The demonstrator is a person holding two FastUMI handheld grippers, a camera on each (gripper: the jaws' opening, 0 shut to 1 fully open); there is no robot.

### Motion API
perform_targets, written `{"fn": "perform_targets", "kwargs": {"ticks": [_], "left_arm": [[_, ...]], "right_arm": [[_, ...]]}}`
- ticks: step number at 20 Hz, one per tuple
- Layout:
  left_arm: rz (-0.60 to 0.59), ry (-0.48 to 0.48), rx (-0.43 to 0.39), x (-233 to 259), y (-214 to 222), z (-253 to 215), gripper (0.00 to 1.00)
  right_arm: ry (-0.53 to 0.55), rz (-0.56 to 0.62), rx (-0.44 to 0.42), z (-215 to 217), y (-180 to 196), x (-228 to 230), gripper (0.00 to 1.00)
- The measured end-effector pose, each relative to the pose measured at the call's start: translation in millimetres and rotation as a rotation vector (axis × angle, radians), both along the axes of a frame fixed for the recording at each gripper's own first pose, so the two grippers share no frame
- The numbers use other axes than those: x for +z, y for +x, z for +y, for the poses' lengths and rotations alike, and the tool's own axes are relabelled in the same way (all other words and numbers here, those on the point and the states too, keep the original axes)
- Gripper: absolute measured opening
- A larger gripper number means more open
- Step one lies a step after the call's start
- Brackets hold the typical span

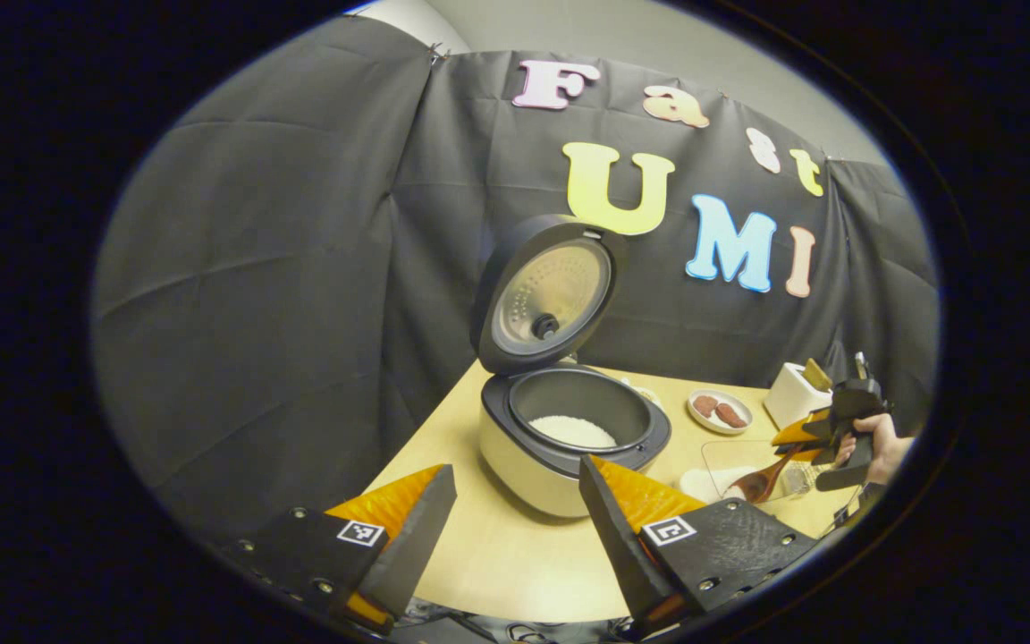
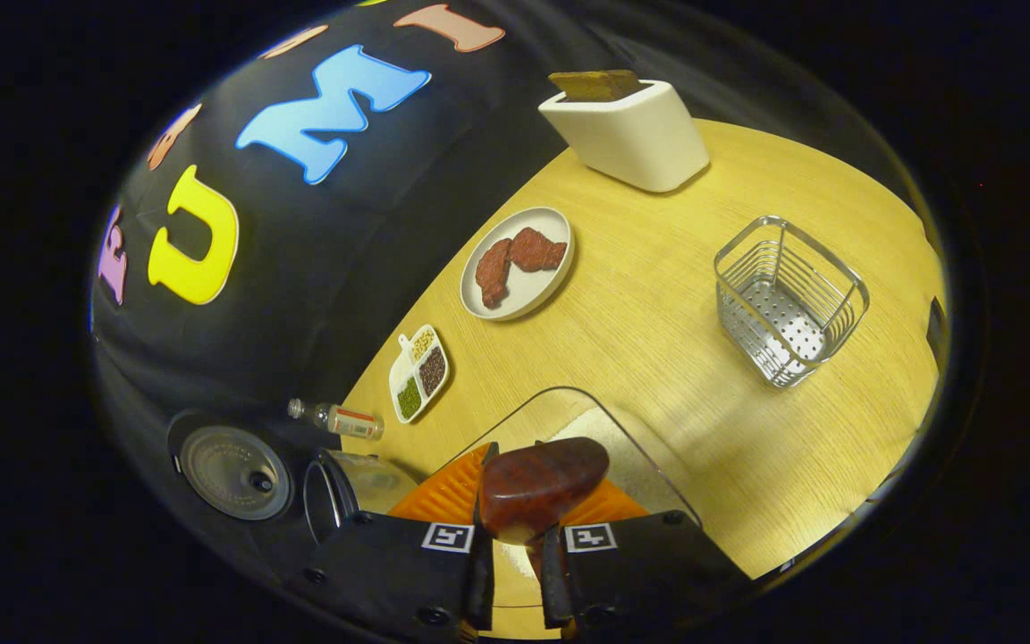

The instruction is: Close the left gripper, press the button to open the rice cooker; take a wooden spoon from the chopstick holder with the right hand, scoop a spoonful of rice and pour it into the rice cooker, then put the wooden spoon back into the chopstick holder.

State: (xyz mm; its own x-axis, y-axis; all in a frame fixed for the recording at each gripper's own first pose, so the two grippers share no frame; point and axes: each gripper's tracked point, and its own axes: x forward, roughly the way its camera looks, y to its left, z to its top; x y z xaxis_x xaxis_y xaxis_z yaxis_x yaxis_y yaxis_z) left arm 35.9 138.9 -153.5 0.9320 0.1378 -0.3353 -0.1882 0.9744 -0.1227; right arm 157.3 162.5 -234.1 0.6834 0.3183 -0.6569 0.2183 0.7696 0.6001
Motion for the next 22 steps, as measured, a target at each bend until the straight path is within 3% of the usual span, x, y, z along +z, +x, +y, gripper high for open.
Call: {"fn": "perform_targets", "kwargs": {"ticks": [4, 8, 9, 15, 19, 20, 22], "left_arm": [[0.008, 0.014, -0.002, -2.6, 2.2, 0.9, 0.88], [0.001, 0.025, -0.007, 1.8, 2.7, 3.0, 0.89], [-0.001, 0.025, -0.005, 0.8, 2.4, 4.8, 0.89], [0.006, 0.005, 0.034, -7.5, -5.1, 16.5, 0.89], [0.009, -0.006, 0.071, -11.4, -14.1, 29.4, 0.89], [0.01, -0.007, 0.082, -12.8, -16.0, 33.3, 0.88], [0.019, -0.012, 0.104, -17.6, -18.4, 40.9, 0.89]], "right_arm": [[0.084, 0.02, -0.053, -8.4, 6.0, 14.6, 0.19], [0.165, 0.009, -0.078, -7.3, 11.3, 39.2, 0.23], [0.185, 0.003, -0.073, -3.0, 12.6, 45.7, 0.19], [0.311, -0.041, 0.014, 48.7, 22.9, 94.4, 0.23], [0.323, -0.082, 0.07, 83.5, 35.3, 126.9, 0.23], [0.33, -0.087, 0.084, 93.1, 38.1, 133.6, 0.19], [0.355, -0.086, 0.13, 118.5, 40.6, 144.4, 0.23]]}}
